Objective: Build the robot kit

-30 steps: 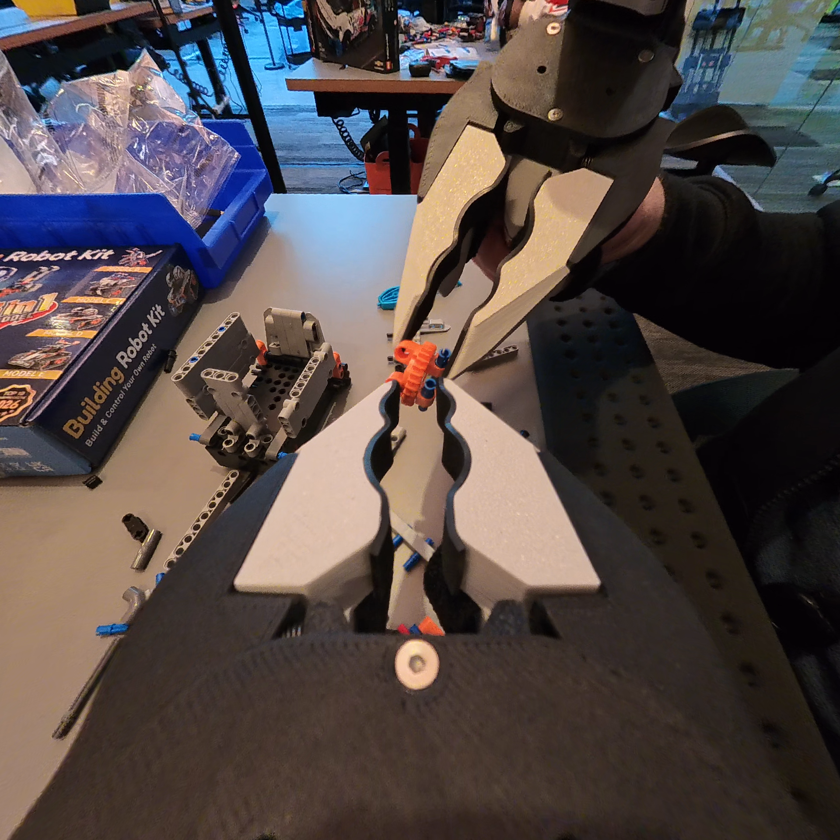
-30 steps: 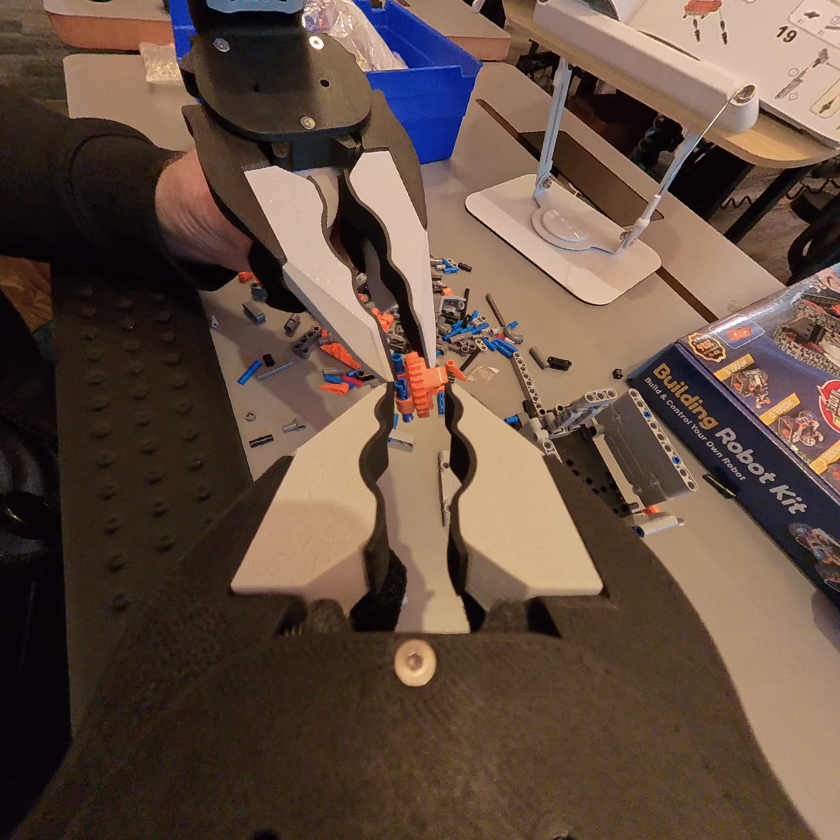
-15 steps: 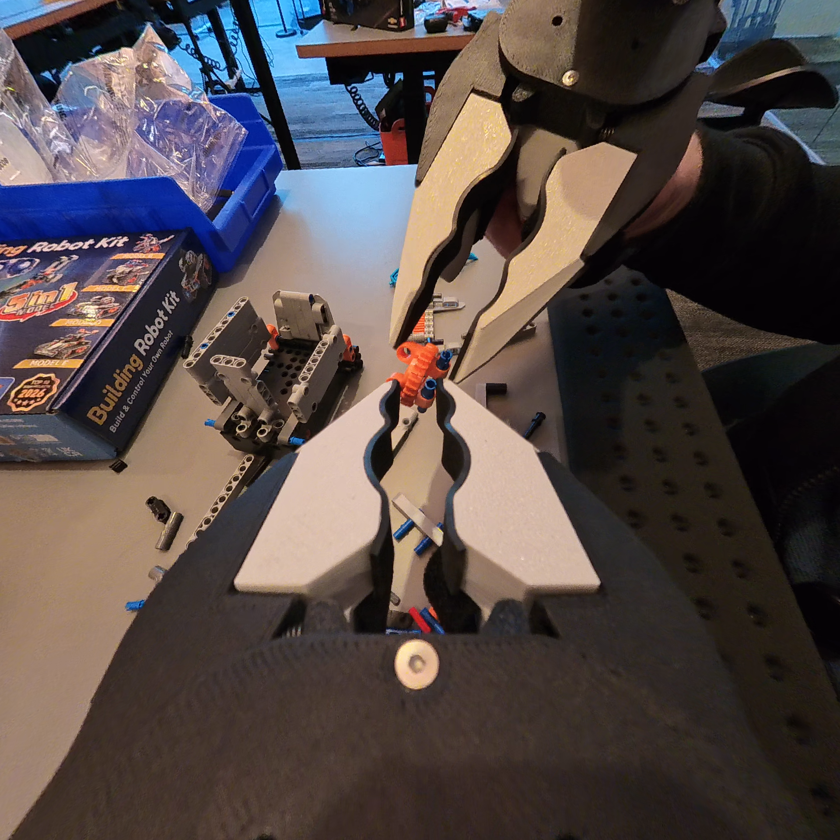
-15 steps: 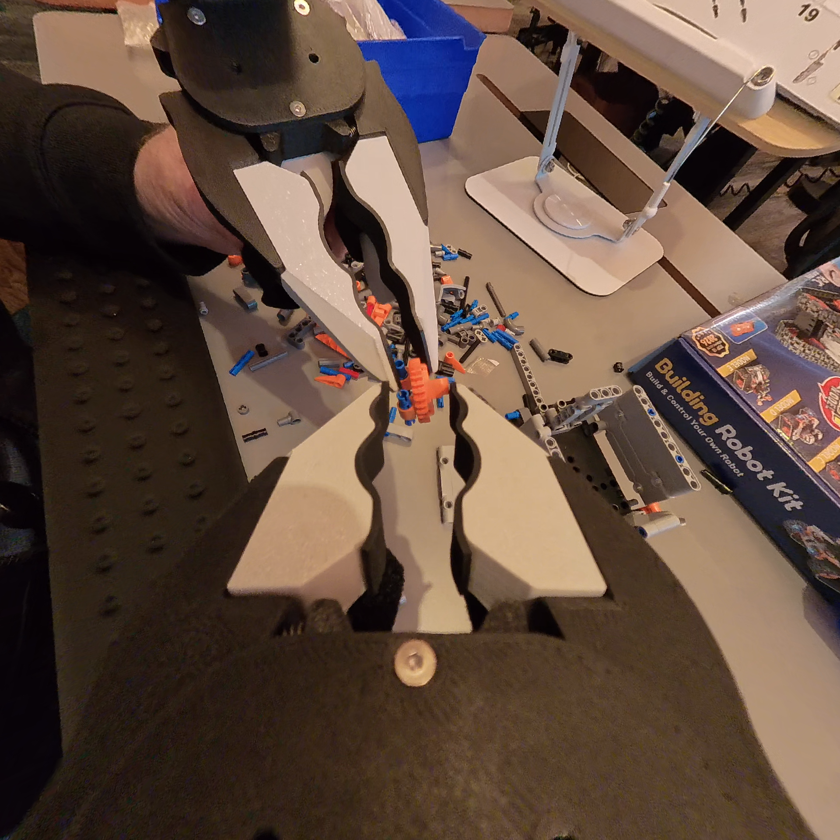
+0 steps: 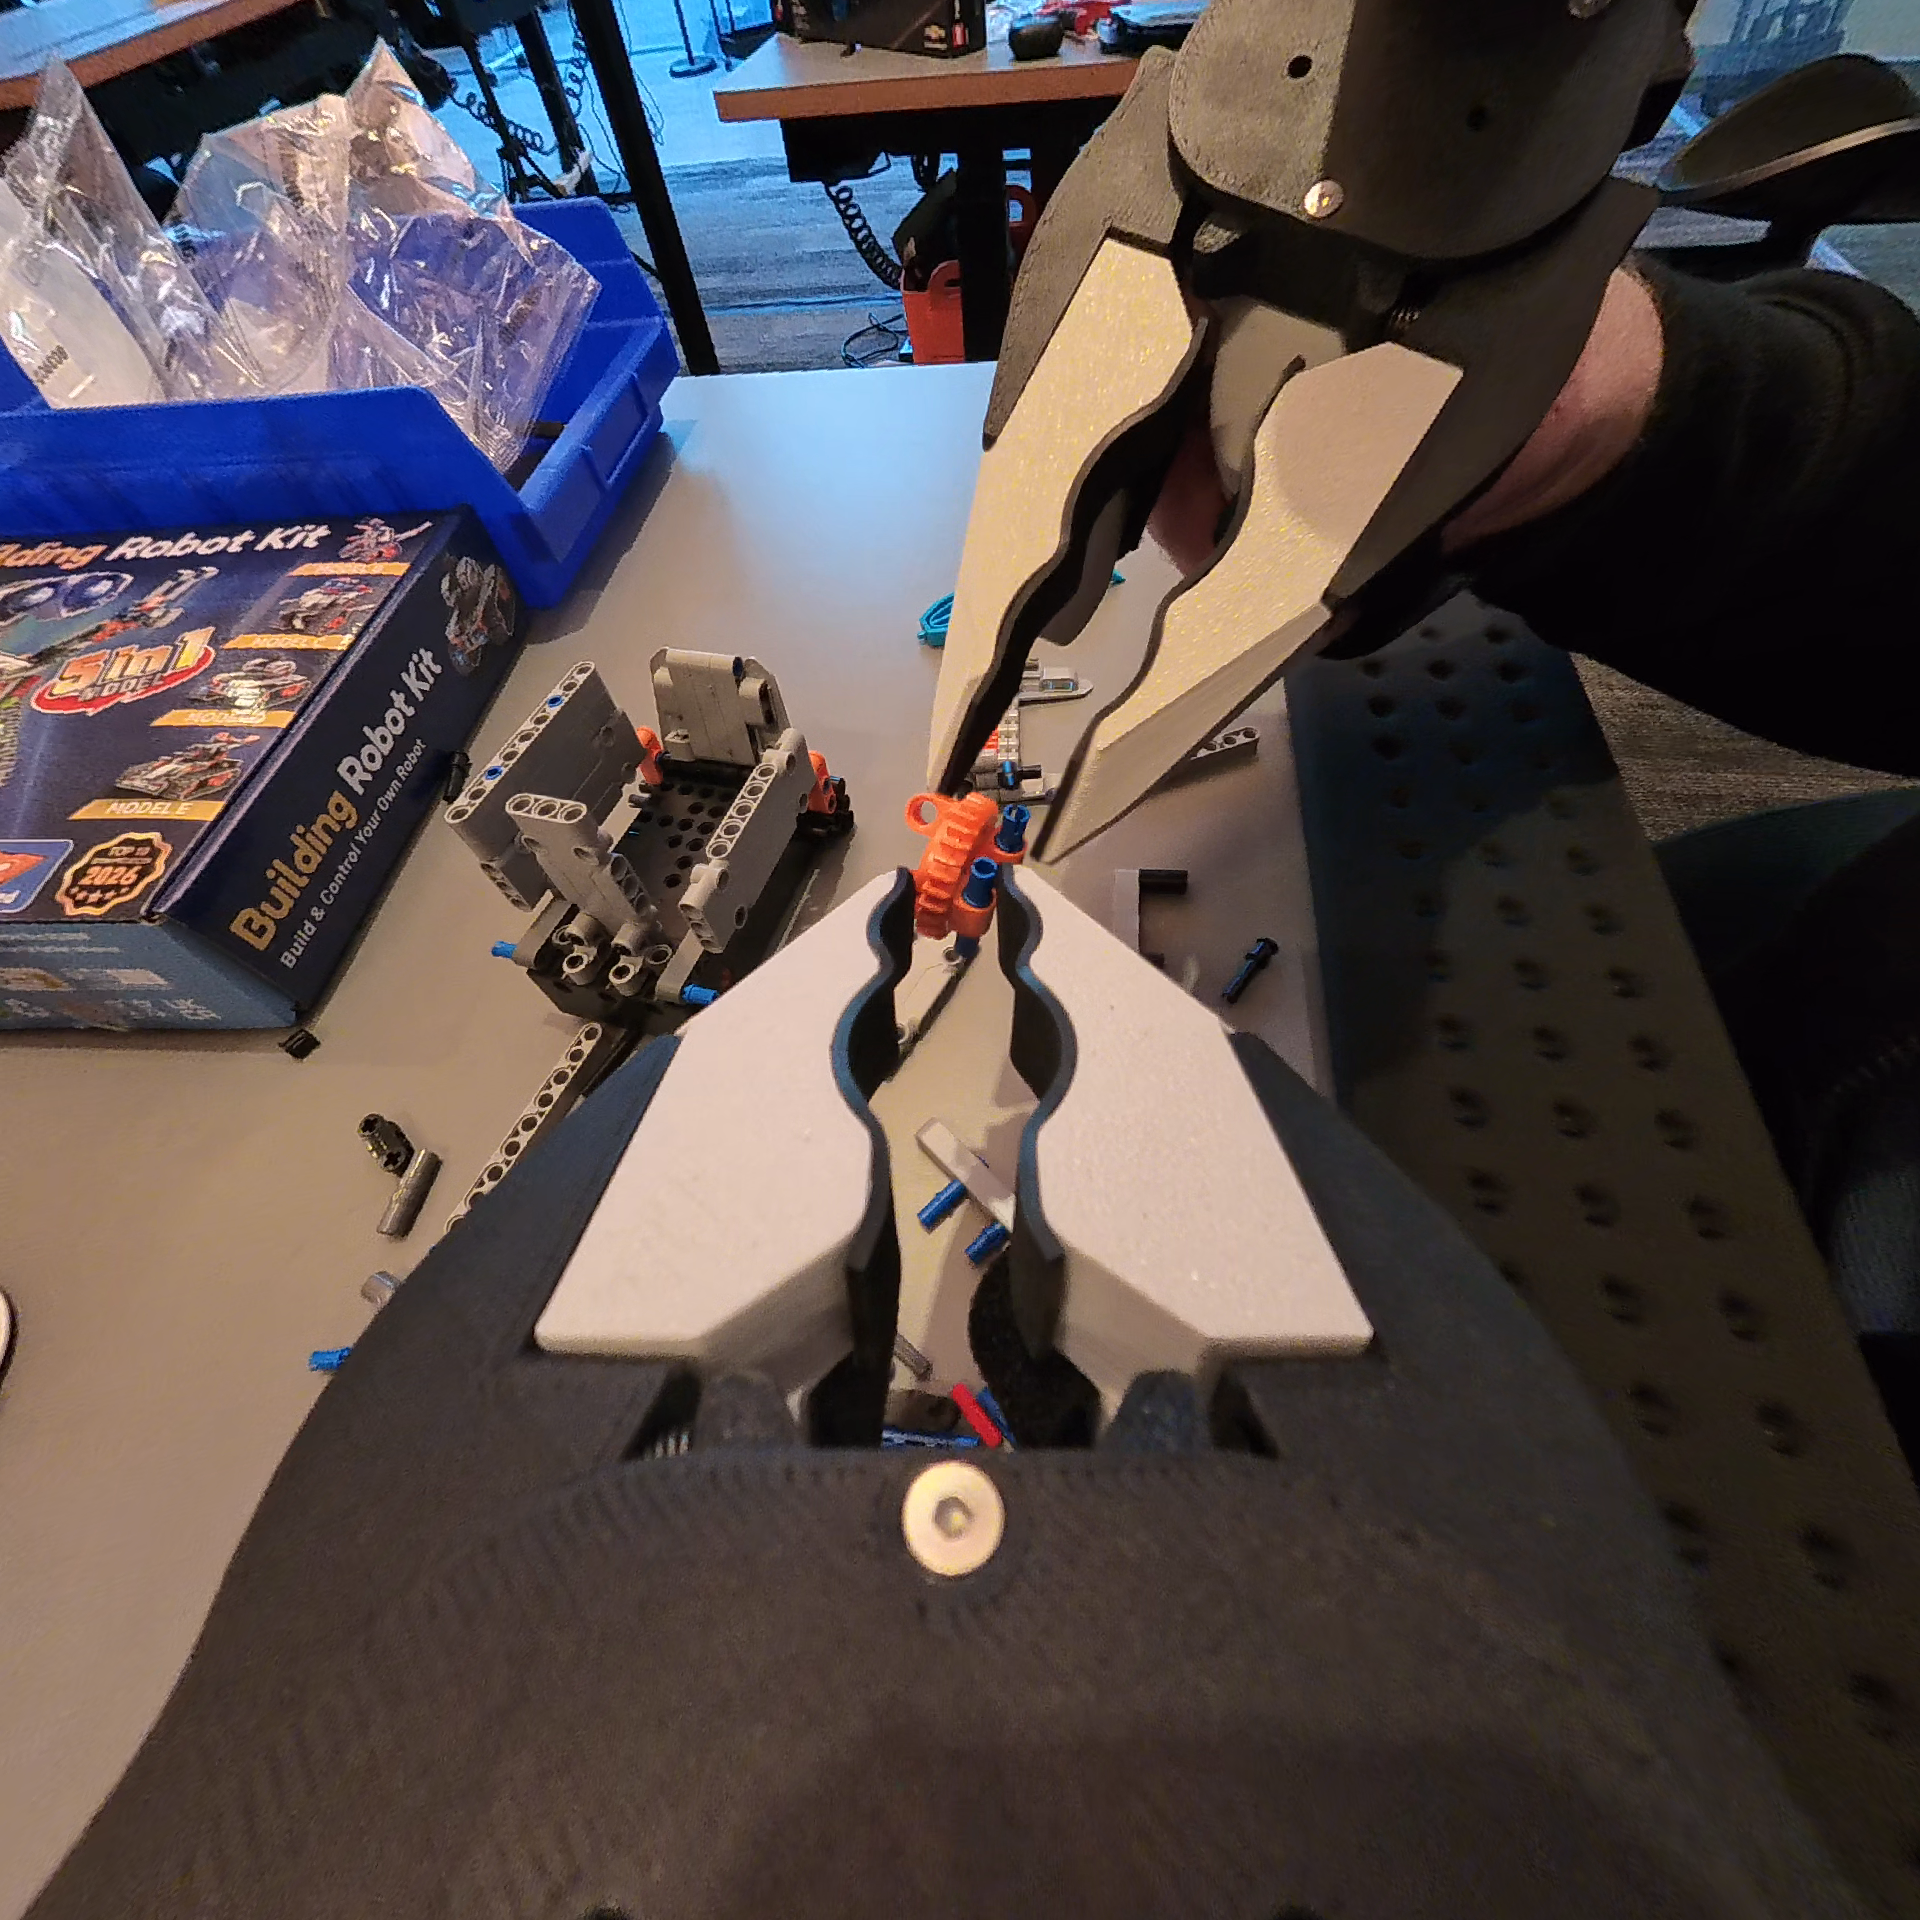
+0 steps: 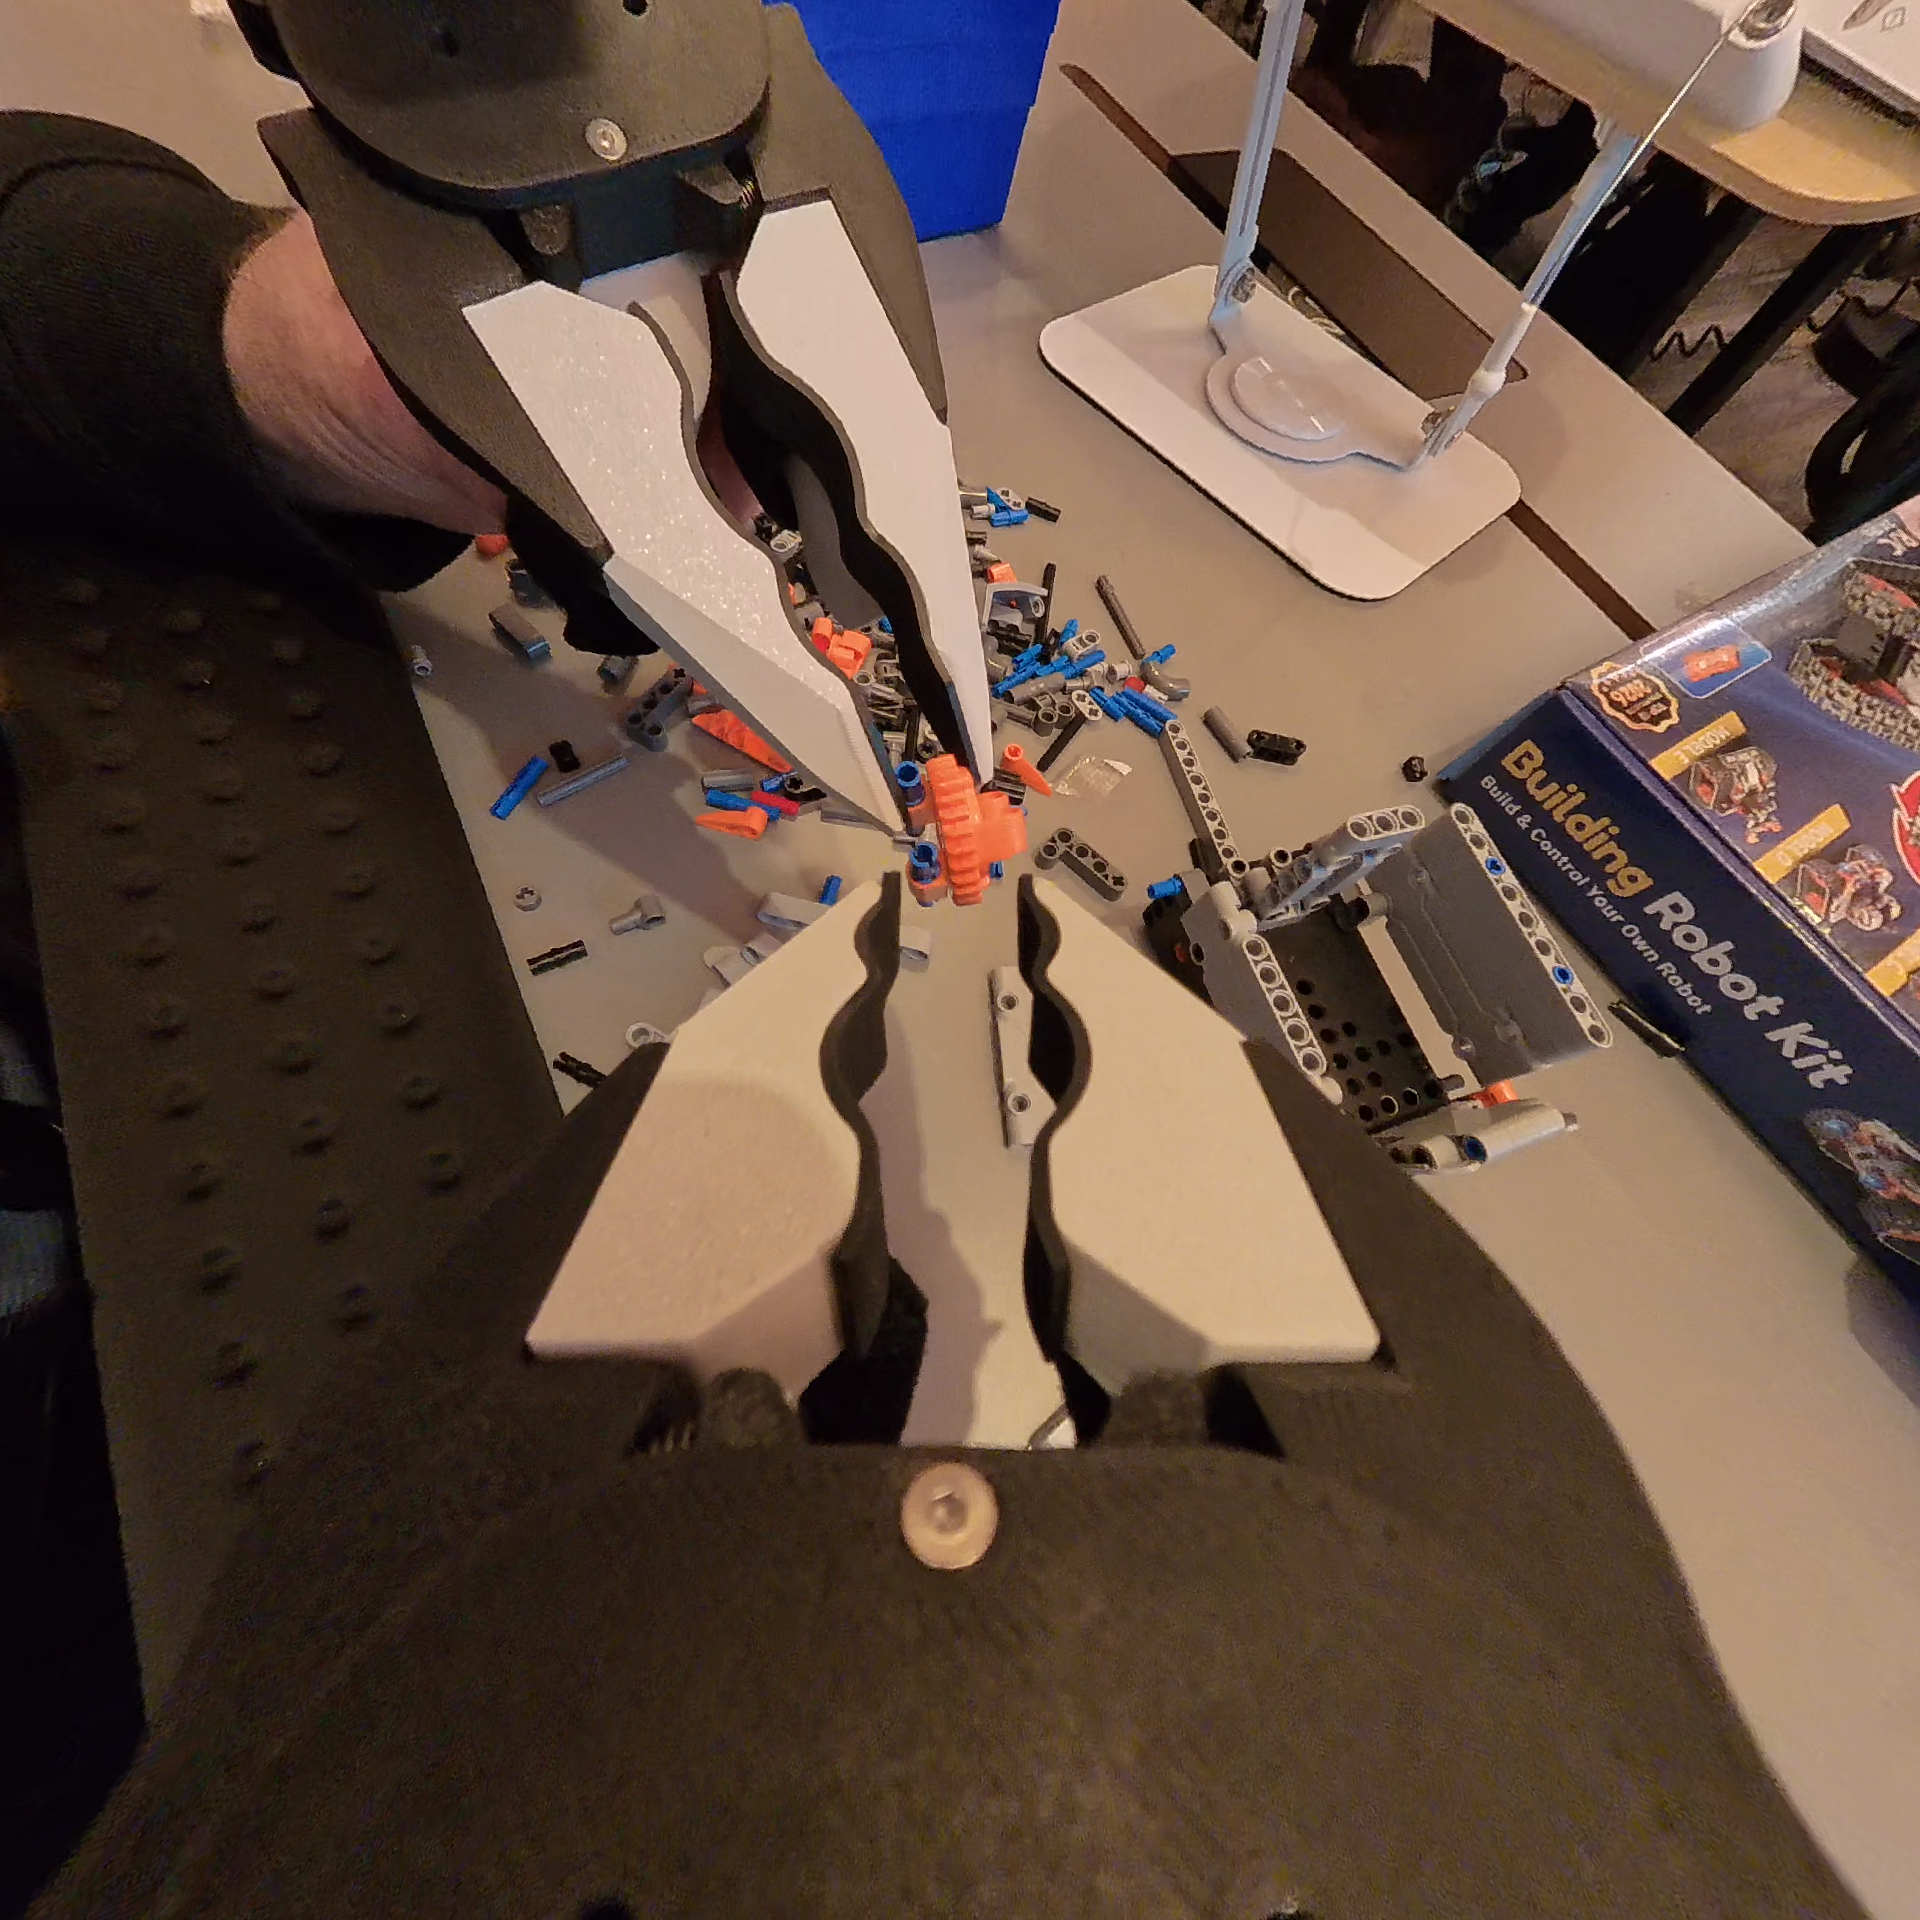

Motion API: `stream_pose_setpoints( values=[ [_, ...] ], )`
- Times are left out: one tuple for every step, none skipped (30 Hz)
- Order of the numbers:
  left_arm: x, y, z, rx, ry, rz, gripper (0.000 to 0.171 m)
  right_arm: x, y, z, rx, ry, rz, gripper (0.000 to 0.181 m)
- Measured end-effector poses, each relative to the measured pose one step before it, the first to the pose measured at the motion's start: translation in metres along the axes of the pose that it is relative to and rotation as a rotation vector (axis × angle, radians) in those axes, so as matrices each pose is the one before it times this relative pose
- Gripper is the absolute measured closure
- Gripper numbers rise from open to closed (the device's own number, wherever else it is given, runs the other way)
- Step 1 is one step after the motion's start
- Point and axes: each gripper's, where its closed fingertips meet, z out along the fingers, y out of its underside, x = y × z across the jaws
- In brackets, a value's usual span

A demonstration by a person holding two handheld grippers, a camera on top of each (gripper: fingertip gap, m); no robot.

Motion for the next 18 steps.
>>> stream_pose_setpoints(
  values=[
    [-0.00015, 0.00081, 0.00031, -0.00522, -0.0025, 0.0038, 0.158, 0.00004, -0.00045, -0.00027, 0.0033, -0.001, 0.0026, 0.158],
    [-0.00089, 0.00104, 0.00003, -0.00625, -0.0068, 0.006, 0.158, 0.00053, -0.00013, -0.00031, 0.0006, 0.0006, 0.0013, 0.158],
    [-0.0009, 0.00071, -0.00024, -0.00469, -0.0053, 0.0043, 0.158, 0.00136, -0.00082, -0.00037, 0.0038, 0.004, 0.0018, 0.157],
    [-0.00023, 0.00038, -0.00006, -0.00291, 0.0006, -0.0008, 0.158, 0.00133, -0.00175, -0.00022, 0.008, 0.0033, 0.0044, 0.155],
    [-0.00013, 0.00022, -0.00012, -0.00164, 0.0026, -0.0052, 0.158, -0.00071, -0.00158, 0.0005, 0.0052, -0.01, 0.0042, 0.153],
    [-0.00007, -0.00044, -0.00025, 0.00385, 0.0019, -0.0043, 0.158, -0.00157, -0.00095, 0.00127, -0.0011, -0.0123, 0.0018, 0.152],
    [0.00057, -0.00073, -0.00053, 0.0032, 0.0052, -0.0017, 0.158, -0.00075, -0.00098, 0.00175, -0.0008, -0.0048, -0.0024, 0.152],
    [0.00114, -0.0003, -0.00029, -0.00127, 0.0076, 0.0014, 0.158, -0.00053, -0.00109, 0.0021, 0.0001, -0.0025, -0.005, 0.153],
    [0.0005, -0.00024, -0.00032, -0.00192, 0.002, 0.0025, 0.158, -0.00123, -0.00023, 0.00232, -0.0055, -0.0073, -0.0068, 0.155],
    [-0.00097, 0.00074, -0.00038, -0.00655, -0.0066, 0.0029, 0.158, -0.00009, 0.00061, 0.00192, -0.011, -0.0002, -0.0114, 0.156],
    [-0.00055, 0.00093, -0.00041, -0.00574, -0.0017, 0.0028, 0.158, 0.00032, 0.00051, 0.00113, -0.0084, 0.0028, -0.0146, 0.157],
    [-0.00041, 0.00063, -0.00045, -0.00289, 0.0025, -0.0015, 0.158, 0.00013, 0.00026, 0.00071, -0.0036, -0.0023, -0.0057, 0.158],
    [-0.0001, 0.00081, -0.00003, -0.00371, 0.0074, -0.0071, 0.158, -0.00017, 0.00072, 0.00066, -0.0019, -0.0083, 0.0049, 0.159],
    [0.00013, 0.00112, 0.00009, -0.00499, 0.0106, -0.0093, 0.158, -0.00011, 0.00107, 0.00064, 0.0003, -0.0092, 0.0088, 0.16],
    [0.00036, 0.00077, -0.00024, -0.00288, 0.0107, -0.0056, 0.158, -0.00033, 0.00061, 0.00039, 0.0062, -0.0085, 0.0116, 0.161],
    [0.00044, -0.00013, -0.00019, 0.00156, 0.0069, -0.0017, 0.158, -0.00057, -0.00012, -0.00005, 0.0115, -0.0099, 0.0152, 0.161],
    [0.0009, 0.00032, 0.0001, -0.00242, 0.0075, 0.0005, 0.158, -0.00072, 0.00059, 0.0, 0.0076, -0.0086, 0.0133, 0.161],
    [0.00042, 0.00114, 0.00064, -0.00858, 0.0044, -0.0003, 0.156, -0.00003, 0.00161, 0.00007, 0.0009, -0.0024, 0.0097, 0.161]
  ],
)
